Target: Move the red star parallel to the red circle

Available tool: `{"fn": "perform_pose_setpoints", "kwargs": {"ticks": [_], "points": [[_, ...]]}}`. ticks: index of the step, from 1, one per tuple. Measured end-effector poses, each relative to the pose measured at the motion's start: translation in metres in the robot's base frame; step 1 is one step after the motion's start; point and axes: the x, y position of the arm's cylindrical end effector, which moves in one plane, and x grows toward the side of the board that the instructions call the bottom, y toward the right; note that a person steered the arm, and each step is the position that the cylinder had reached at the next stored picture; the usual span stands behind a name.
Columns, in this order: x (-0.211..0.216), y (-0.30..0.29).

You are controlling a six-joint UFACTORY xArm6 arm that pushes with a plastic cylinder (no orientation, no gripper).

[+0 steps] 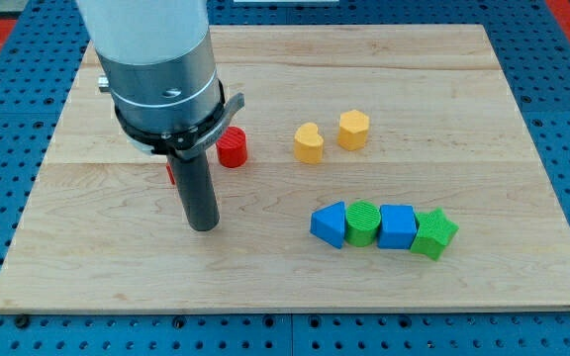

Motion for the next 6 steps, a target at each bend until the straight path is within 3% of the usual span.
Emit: {"fn": "perform_pose_setpoints", "kwargs": {"ticks": [3,4,5,6], "points": [[-0.069,-0.021],[-0.060,-0.027],[-0.055,0.017],[-0.055,0.123]]}}
